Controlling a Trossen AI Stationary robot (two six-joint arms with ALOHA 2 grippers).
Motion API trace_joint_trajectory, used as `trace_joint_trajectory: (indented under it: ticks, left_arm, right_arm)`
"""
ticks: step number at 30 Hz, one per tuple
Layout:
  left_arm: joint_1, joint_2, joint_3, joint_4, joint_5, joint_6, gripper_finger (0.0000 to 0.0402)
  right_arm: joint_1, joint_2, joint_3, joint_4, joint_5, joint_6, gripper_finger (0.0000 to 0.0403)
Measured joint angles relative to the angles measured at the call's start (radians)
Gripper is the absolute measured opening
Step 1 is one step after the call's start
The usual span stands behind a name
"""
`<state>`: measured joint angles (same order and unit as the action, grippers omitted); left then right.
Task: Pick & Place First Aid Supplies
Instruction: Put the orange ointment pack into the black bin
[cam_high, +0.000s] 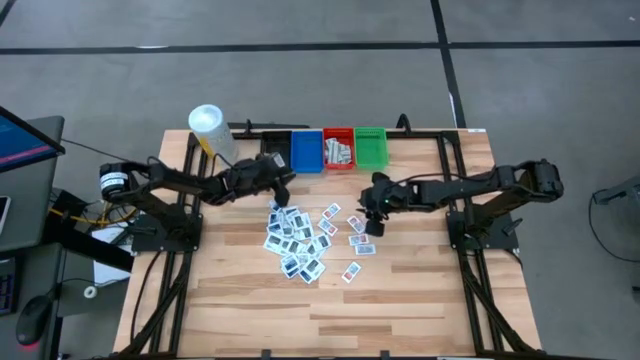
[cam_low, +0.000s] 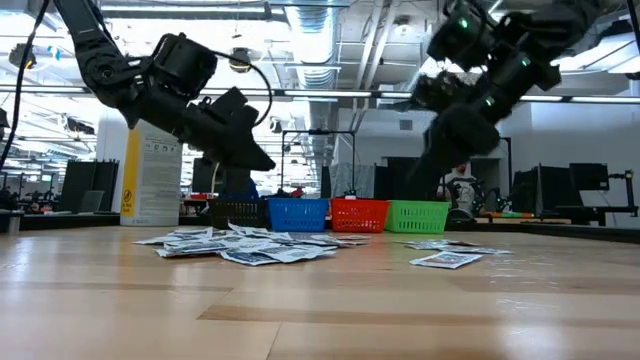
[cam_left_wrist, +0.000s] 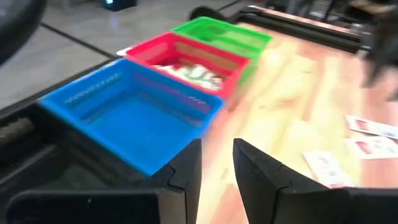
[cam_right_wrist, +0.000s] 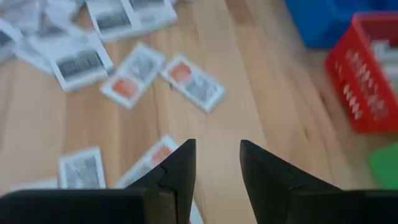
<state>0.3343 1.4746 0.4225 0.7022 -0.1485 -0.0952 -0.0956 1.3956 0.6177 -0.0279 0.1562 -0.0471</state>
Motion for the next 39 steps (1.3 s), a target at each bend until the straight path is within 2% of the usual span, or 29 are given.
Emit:
trace_joint_trajectory:
  ticks: [6, 12, 19, 27, 31, 39]
  left_arm:
    - [-0.085, 0.000, 0.000, 0.010, 0.000, 0.000, 0.0092]
    - [-0.125, 0.000, 0.000, 0.025, 0.000, 0.000, 0.0092]
    - [-0.127, 0.000, 0.000, 0.025, 0.000, 0.000, 0.0092]
    - [-0.127, 0.000, 0.000, 0.031, 0.000, 0.001, 0.0092]
    - [-0.127, 0.000, 0.000, 0.032, 0.000, 0.001, 0.0092]
    - [-0.127, 0.000, 0.001, 0.037, 0.000, 0.001, 0.0092]
  right_arm:
    - [0.000, 0.000, -0.071, 0.008, 0.000, -0.003, 0.0119]
    - [0.002, 0.000, -0.123, 0.035, -0.009, -0.004, 0.0119]
    - [0.073, 0.000, -0.139, 0.070, -0.137, 0.015, 0.0119]
    - [0.162, 0.000, -0.139, 0.067, -0.122, -0.003, 0.0119]
    - [0.167, 0.000, -0.139, 0.057, -0.073, -0.004, 0.0119]
    - [0.152, 0.000, -0.139, 0.017, -0.073, -0.008, 0.0119]
